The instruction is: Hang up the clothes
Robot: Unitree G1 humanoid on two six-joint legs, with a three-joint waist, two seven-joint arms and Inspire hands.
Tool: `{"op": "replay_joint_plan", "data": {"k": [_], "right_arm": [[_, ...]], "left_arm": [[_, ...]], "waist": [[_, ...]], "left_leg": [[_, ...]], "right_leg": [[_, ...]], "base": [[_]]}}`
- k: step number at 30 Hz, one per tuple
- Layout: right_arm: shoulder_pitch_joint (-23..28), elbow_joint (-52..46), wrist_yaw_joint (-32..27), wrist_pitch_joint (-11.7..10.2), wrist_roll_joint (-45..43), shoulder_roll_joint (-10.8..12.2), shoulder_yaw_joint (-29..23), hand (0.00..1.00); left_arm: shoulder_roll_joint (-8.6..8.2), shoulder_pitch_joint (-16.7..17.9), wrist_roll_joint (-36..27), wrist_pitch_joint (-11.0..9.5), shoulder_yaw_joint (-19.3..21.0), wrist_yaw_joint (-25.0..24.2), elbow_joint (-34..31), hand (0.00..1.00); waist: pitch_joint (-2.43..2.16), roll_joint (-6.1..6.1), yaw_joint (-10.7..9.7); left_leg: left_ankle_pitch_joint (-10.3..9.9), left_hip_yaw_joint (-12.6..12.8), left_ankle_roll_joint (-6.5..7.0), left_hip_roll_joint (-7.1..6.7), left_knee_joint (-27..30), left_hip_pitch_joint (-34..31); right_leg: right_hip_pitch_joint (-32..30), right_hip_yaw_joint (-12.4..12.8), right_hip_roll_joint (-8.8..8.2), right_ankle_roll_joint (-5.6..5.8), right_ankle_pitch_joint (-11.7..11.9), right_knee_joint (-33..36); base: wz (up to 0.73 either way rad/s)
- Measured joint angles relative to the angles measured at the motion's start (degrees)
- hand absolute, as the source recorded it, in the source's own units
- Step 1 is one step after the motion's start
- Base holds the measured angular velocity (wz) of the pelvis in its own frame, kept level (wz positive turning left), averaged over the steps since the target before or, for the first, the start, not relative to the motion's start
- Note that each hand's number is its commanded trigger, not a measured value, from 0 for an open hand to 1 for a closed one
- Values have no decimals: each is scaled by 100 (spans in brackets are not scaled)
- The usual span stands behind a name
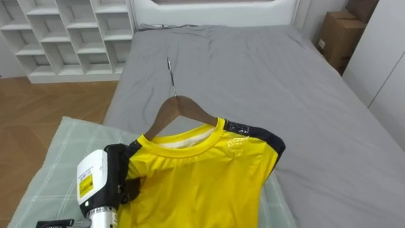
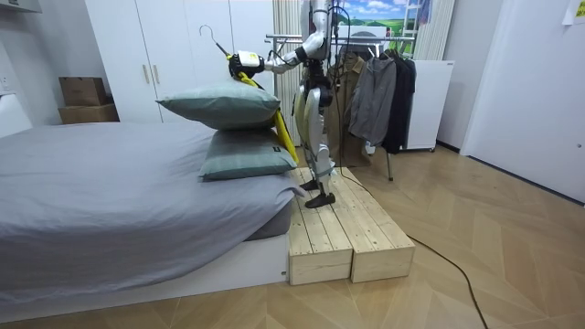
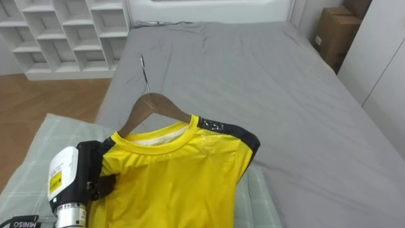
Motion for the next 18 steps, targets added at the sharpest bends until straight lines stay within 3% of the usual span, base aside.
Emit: {"op": "replay_joint_plan", "data": {"k": [4,7,13,18], "right_arm": [[-27,-267,-629,45,-634,-34,-16,0],[-59,-786,-1331,28,-1588,-146,-86,0],[-110,-1690,-2072,-55,-3043,-151,-109,0],[49,-3401,-2551,-101,-4444,-147,-130,0]], "left_arm": [[0,64,-11,5,-23,10,0,100],[4,99,-75,3,-83,10,-1,100],[19,174,-165,6,-122,9,-10,100],[23,224,-191,41,-130,9,-93,100]], "waist": [[8,11,50],[11,14,156],[18,-12,289],[19,-46,334]], "left_leg": [[0,34,0,9,-14,23],[0,54,0,6,-73,63],[-1,97,-1,14,-125,82],[0,99,-1,8,-111,69]], "right_leg": [[-23,29,6,0,0,45],[-21,47,11,0,0,57],[-41,36,14,1,0,57],[-44,57,11,2,-1,54]], "base": [[-6],[-2],[0],[0]]}}
